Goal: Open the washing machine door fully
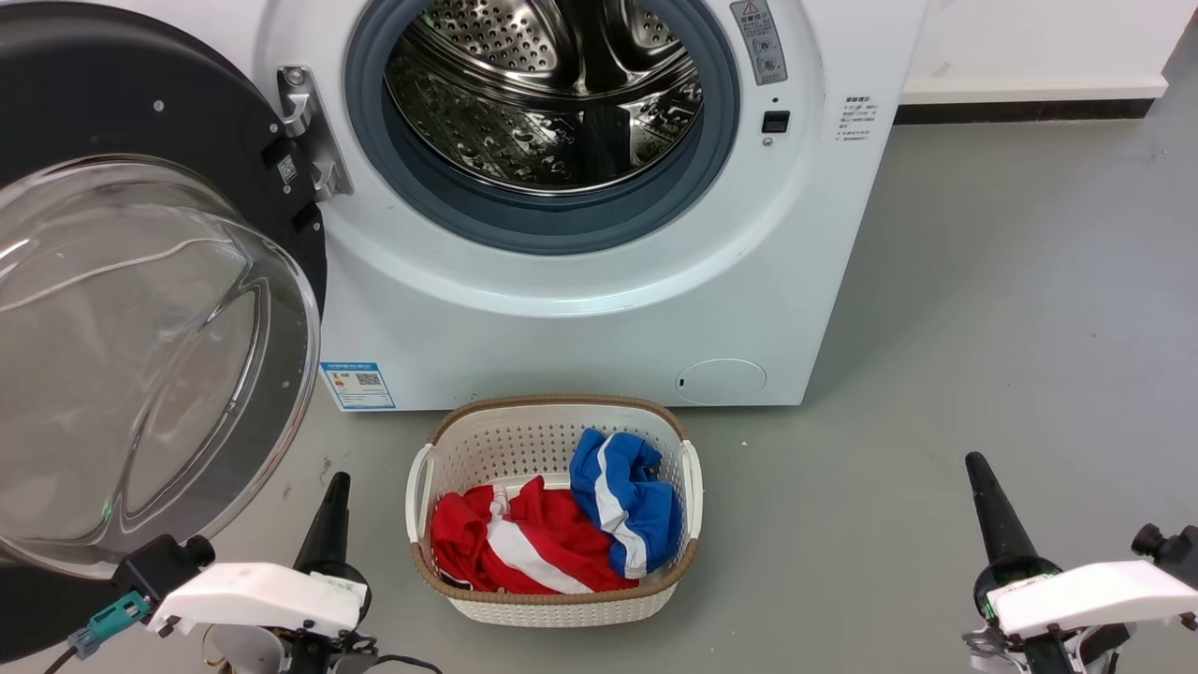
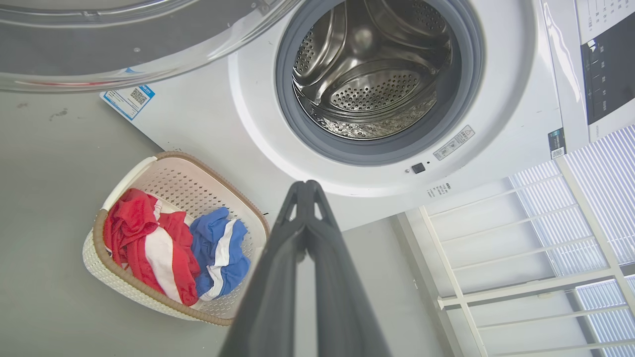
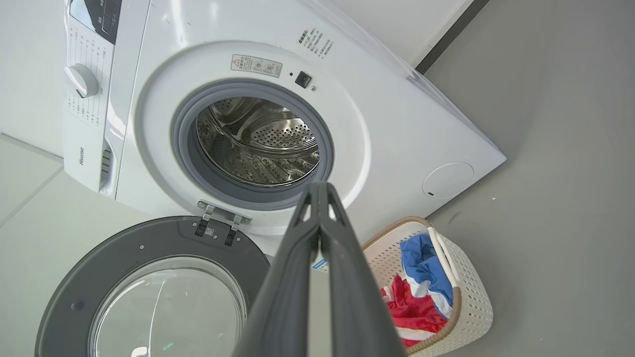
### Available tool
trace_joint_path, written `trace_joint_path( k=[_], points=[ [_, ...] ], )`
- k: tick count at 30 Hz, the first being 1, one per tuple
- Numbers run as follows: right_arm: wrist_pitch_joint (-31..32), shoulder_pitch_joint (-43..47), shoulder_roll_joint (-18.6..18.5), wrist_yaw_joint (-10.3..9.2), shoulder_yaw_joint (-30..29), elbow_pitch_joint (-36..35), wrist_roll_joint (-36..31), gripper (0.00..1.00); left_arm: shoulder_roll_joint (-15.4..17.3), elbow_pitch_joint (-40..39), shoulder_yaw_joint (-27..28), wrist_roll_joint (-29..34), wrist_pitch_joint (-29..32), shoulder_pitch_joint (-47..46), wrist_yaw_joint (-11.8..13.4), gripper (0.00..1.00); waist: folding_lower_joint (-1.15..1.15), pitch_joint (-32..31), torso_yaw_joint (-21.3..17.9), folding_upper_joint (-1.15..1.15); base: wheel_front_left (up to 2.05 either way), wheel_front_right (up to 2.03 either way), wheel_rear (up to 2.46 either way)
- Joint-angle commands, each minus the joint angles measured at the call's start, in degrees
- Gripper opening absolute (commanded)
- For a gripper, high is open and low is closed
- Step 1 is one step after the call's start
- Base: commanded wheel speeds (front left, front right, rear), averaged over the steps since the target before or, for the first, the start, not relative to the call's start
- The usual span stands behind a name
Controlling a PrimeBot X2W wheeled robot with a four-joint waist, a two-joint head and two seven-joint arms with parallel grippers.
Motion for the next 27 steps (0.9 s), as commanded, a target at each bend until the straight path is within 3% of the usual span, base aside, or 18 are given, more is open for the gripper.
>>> trace_joint_path(
  k=[1, 27],
  points=[
    [0.2, -1.6, -0.4, 0.01, -0.2, -0.3, 1.6, 0.00, 0.1, -0.4, 0.7, -1.3, 0.4, -1.3, -0.5, 0.00, 0.00, 0.0, 0.0, 0.00, 0.00, 0.00, 0.00],
    [2.4, -3.1, -0.4, 0.01, -1.5, 1.5, 16.5, 0.00, -2.6, 0.5, 4.7, -14.0, 3.9, -2.0, -3.2, 0.00, 0.00, -0.3, 0.5, 0.00, 0.00, 0.00, 0.00]
  ],
)
